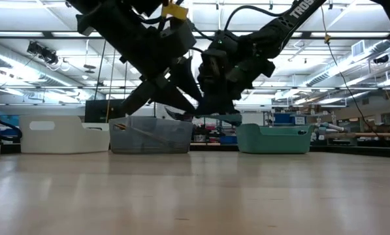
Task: Sort silverware by color (type)
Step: Put the blue fork into the white bin
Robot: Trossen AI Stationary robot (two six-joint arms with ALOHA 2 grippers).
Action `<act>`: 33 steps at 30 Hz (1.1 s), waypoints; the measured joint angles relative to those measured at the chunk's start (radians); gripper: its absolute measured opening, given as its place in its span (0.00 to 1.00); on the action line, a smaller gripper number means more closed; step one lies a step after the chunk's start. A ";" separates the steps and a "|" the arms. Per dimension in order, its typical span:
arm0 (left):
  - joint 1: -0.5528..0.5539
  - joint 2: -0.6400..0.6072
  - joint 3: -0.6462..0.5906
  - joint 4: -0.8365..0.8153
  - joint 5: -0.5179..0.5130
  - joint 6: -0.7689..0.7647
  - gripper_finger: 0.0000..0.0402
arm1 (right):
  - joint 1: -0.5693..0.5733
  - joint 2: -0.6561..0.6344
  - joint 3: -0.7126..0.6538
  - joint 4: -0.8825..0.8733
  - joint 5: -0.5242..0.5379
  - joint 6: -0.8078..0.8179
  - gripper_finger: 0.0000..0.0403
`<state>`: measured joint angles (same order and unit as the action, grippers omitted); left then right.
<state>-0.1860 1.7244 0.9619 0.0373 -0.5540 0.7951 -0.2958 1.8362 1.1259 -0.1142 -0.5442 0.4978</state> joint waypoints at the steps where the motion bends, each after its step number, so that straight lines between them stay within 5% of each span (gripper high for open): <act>1: 0.000 0.000 0.000 0.011 0.000 0.014 0.38 | 0.000 0.000 0.000 0.020 -0.003 0.026 0.04; 20: -0.010 0.000 0.000 0.017 -0.107 0.096 0.38 | 0.021 0.000 0.000 0.106 0.087 0.115 0.04; 25: -0.046 0.000 0.000 0.016 -0.234 0.057 0.38 | 0.002 0.000 0.000 0.042 0.066 0.054 0.04; 33: -0.066 -0.007 0.000 -0.096 -0.192 -0.172 0.38 | 0.009 -0.029 0.000 -0.044 0.188 -0.088 0.03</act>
<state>-0.2516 1.7173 0.9619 -0.0587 -0.7456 0.6229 -0.2864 1.8074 1.1259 -0.1584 -0.3565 0.4101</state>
